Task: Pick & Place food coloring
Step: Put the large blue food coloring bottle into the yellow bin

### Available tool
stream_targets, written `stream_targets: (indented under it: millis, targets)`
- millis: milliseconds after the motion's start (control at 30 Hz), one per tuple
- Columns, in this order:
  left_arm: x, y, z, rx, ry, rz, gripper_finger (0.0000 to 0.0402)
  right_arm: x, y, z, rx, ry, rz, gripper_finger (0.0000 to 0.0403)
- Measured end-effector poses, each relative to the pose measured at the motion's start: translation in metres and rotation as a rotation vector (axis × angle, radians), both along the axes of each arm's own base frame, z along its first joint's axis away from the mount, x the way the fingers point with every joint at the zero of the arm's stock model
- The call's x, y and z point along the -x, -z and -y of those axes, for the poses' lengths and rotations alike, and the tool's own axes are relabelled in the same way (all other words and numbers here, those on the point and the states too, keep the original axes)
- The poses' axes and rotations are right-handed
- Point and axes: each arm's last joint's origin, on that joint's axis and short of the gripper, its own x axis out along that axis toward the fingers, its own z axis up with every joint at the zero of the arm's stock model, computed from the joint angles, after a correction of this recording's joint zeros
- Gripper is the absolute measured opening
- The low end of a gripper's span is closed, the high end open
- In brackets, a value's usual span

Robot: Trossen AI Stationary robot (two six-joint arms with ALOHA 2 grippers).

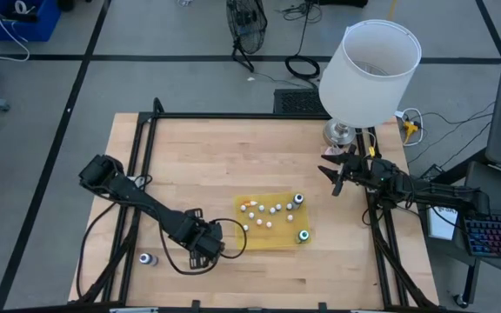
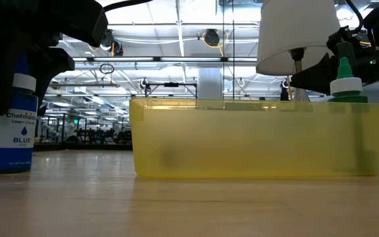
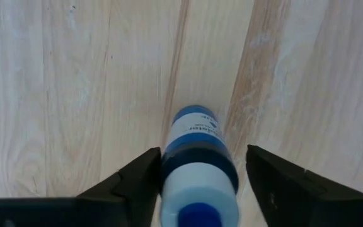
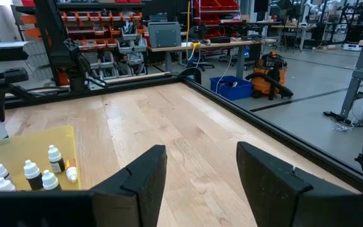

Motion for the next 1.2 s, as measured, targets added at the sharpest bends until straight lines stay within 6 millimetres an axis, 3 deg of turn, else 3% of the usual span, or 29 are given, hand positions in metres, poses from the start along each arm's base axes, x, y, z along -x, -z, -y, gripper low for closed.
stream_targets:
  millis: [233, 533, 700, 1000, 1200]
  targets:
    - [0.000, 0.000, 0.000, 0.000, 0.002, 0.001, 0.0145, 0.000, 0.000, 0.000, 0.000, 0.000, 0.000, 0.0181]
    - [-0.001, -0.009, -0.001, -0.011, -0.001, 0.034, 0.0143, 0.000, 0.000, 0.000, 0.000, 0.000, 0.000, 0.0181]
    - [-0.009, -0.049, 0.002, -0.004, 0.045, 0.180, 0.0143, 0.000, 0.000, 0.000, 0.000, 0.000, 0.000, 0.0181]
    - [-0.035, -0.145, -0.005, -0.134, 0.198, 0.533, 0.0143, 0.000, 0.000, 0.000, 0.000, 0.000, 0.000, 0.0181]
    - [-0.062, -0.175, -0.027, -0.234, 0.328, 0.622, 0.0143, 0.000, 0.000, 0.000, 0.000, 0.000, 0.000, 0.0181]
